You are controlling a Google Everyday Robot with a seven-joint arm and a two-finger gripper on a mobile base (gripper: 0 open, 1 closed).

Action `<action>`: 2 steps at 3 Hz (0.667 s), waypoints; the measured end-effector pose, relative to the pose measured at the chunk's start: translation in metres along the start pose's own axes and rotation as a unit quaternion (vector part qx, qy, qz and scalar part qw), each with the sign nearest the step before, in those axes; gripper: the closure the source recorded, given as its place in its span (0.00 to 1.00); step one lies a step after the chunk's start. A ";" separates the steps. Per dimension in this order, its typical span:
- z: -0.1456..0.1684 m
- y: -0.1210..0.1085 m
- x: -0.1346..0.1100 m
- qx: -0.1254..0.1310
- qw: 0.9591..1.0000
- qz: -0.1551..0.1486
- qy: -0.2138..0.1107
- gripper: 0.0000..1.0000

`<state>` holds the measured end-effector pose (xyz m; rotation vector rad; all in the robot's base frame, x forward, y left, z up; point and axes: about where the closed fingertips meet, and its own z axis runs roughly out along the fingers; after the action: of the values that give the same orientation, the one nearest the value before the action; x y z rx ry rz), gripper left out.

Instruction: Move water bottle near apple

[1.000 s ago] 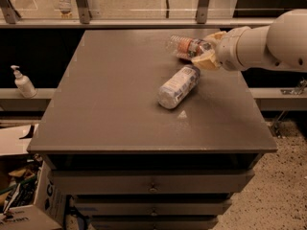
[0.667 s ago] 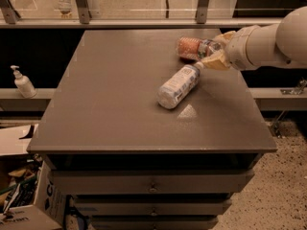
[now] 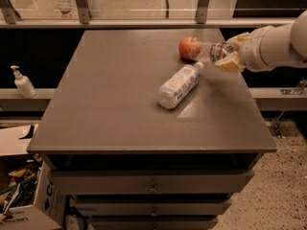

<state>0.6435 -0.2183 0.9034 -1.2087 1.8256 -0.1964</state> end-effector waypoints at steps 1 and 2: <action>-0.004 0.002 0.014 0.002 1.000 0.009 0.007 1.00; -0.001 0.008 0.024 0.002 1.000 0.024 0.008 1.00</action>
Offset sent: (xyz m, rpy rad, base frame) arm -0.0109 -0.0249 -0.0335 0.0497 0.0319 -0.0679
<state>0.6350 -0.2340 0.8850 -1.1626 1.8652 -0.1849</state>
